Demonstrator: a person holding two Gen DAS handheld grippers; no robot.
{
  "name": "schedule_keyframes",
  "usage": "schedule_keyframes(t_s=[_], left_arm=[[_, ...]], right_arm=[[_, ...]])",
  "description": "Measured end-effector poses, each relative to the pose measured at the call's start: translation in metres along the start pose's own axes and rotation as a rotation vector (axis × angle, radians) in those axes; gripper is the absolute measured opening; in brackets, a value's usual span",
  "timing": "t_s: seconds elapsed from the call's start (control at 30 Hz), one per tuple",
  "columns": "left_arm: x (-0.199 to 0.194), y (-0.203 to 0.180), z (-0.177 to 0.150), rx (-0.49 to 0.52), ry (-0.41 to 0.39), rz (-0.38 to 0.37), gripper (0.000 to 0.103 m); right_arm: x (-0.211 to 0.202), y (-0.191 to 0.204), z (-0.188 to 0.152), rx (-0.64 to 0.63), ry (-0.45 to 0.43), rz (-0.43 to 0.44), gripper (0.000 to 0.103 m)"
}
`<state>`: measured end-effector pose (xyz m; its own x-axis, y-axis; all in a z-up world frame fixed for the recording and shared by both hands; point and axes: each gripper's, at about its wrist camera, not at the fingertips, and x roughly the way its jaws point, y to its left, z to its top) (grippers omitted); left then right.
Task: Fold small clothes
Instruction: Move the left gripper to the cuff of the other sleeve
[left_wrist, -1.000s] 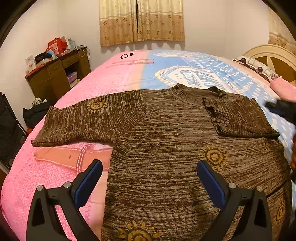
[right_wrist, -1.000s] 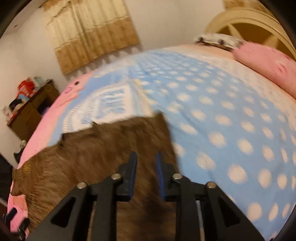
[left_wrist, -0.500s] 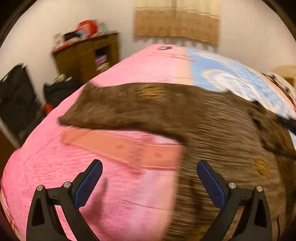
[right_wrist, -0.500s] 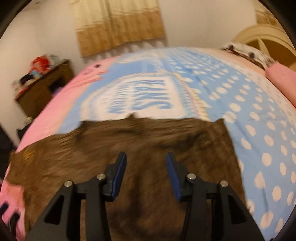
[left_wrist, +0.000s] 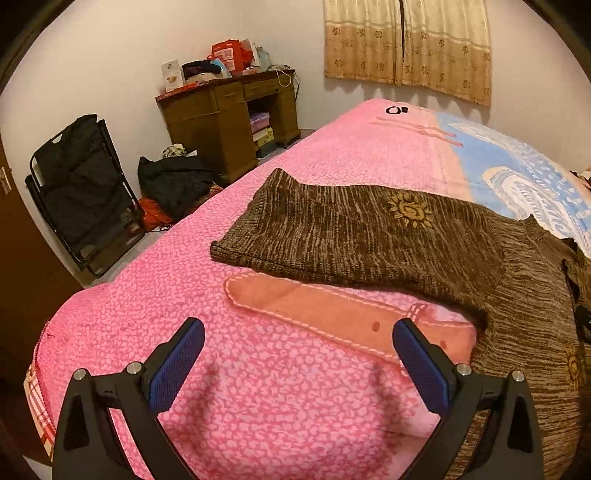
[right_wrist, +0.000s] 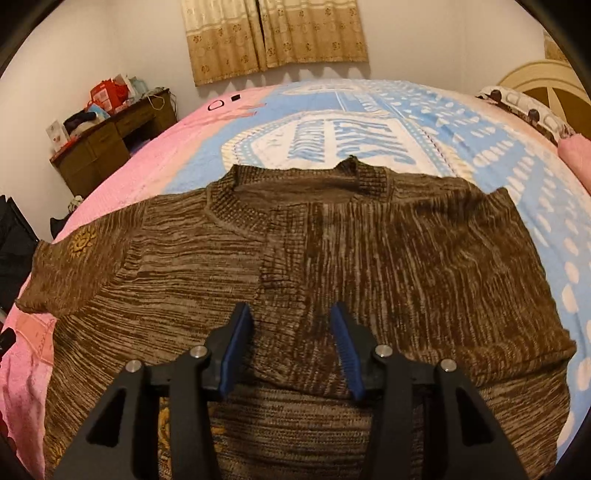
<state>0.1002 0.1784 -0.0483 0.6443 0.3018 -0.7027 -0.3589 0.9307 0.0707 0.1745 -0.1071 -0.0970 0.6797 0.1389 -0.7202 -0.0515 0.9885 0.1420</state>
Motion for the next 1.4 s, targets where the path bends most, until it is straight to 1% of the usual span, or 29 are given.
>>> schedule_keyframes(t_s=[0.27,0.37,0.53,0.7,0.87,0.93,1.0,1.03,1.07,1.1,1.17,1.23,1.27,1.33,1.37,1.4], left_arm=[[-0.006,-0.002,0.003,-0.004,-0.013,-0.016,0.102],[-0.009,-0.003,0.004,-0.006,-0.021,-0.031,0.102],[-0.008,-0.007,0.004,0.007,-0.021,-0.034,0.102],[-0.005,-0.006,0.004,-0.008,-0.011,-0.040,0.102],[-0.001,-0.006,0.006,0.000,-0.013,-0.049,0.102],[0.004,-0.004,0.014,0.005,-0.028,-0.036,0.102],[0.015,0.004,0.025,-0.035,-0.030,-0.037,0.102],[0.025,0.010,0.031,-0.065,-0.012,-0.042,0.102],[0.042,0.018,0.040,-0.106,0.033,-0.047,0.102],[0.053,0.024,0.045,-0.135,0.058,-0.042,0.102],[0.072,0.035,0.054,-0.188,0.077,-0.038,0.102],[0.092,0.043,0.059,-0.237,0.129,-0.086,0.102],[0.101,0.047,0.059,-0.267,0.144,-0.098,0.102],[0.100,0.050,0.059,-0.287,0.103,-0.102,0.102],[0.100,0.052,0.059,-0.293,0.091,-0.118,0.100],[0.099,0.054,0.058,-0.300,0.074,-0.134,0.092]], right_arm=[[-0.008,0.011,-0.002,-0.021,-0.007,-0.021,0.051],[-0.012,0.008,-0.003,-0.004,-0.025,-0.005,0.051],[-0.020,-0.001,-0.005,0.044,-0.067,0.000,0.051],[-0.026,-0.005,-0.005,0.067,-0.097,0.001,0.051],[-0.025,-0.006,-0.005,0.072,-0.094,0.006,0.051],[-0.024,-0.006,-0.005,0.075,-0.089,0.008,0.051],[-0.024,-0.006,-0.005,0.076,-0.090,0.010,0.051],[-0.023,-0.006,-0.005,0.076,-0.089,0.010,0.051],[-0.023,-0.006,-0.005,0.075,-0.087,0.009,0.051],[-0.023,-0.006,-0.005,0.075,-0.084,0.010,0.051],[-0.022,-0.007,-0.005,0.077,-0.079,0.012,0.051],[-0.021,-0.008,-0.005,0.081,-0.075,0.014,0.051],[-0.020,-0.008,-0.005,0.083,-0.072,0.015,0.052],[-0.019,-0.008,-0.005,0.085,-0.068,0.016,0.052],[-0.019,-0.008,-0.005,0.084,-0.067,0.016,0.052],[-0.019,-0.008,-0.005,0.083,-0.067,0.016,0.052]])
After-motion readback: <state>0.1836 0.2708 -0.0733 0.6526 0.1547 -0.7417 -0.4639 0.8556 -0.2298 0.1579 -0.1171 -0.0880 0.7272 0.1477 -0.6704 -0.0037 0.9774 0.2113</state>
